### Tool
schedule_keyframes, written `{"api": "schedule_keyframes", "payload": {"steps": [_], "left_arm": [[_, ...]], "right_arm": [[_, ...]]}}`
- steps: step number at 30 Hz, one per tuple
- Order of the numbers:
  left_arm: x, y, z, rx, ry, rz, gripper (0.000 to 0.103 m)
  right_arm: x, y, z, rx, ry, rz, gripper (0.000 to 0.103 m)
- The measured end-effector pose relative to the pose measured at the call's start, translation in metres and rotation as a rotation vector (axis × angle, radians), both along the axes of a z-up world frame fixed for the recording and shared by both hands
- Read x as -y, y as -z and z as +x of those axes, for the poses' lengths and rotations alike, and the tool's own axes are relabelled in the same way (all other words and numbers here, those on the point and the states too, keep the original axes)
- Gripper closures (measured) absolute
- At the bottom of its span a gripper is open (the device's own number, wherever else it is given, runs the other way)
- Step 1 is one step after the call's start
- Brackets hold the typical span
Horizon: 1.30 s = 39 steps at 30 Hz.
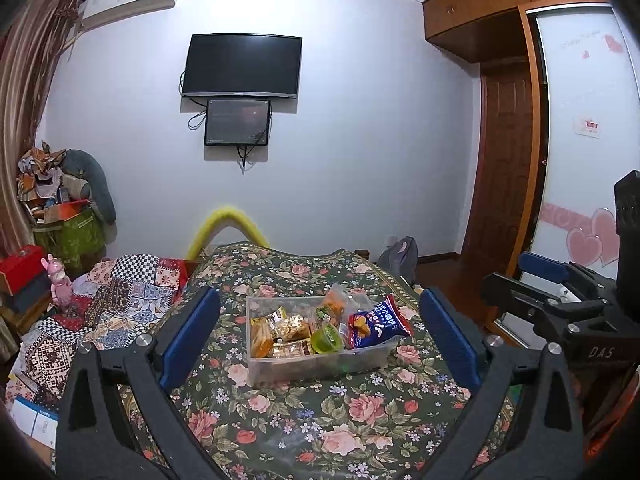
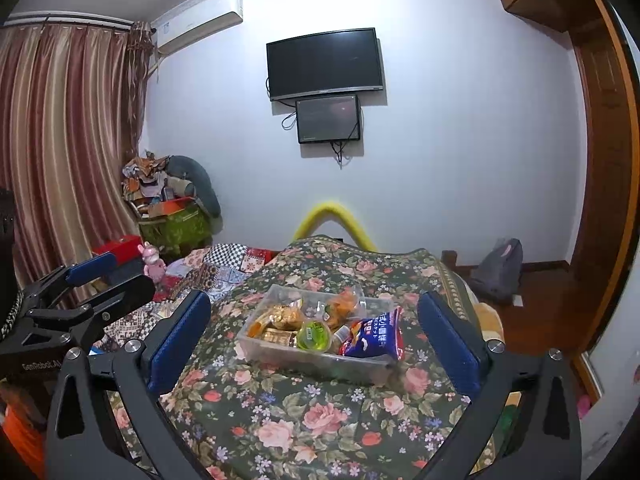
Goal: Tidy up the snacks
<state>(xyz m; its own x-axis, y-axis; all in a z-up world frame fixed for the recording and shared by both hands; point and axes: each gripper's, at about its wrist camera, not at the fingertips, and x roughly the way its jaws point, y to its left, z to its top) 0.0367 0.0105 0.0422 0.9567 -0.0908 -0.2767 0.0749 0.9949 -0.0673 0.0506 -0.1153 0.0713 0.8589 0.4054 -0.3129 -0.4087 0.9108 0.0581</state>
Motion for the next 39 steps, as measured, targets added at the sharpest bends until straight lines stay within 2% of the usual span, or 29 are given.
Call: {"api": "schedule_keyframes", "payload": {"steps": [39], "left_arm": [[0.0032,0.0000,0.0031,-0.016,0.013,-0.002,0.001]], "right_arm": [[0.0062,0.0032,-0.0033,-0.007,0.016,0.000,0.000]]}}
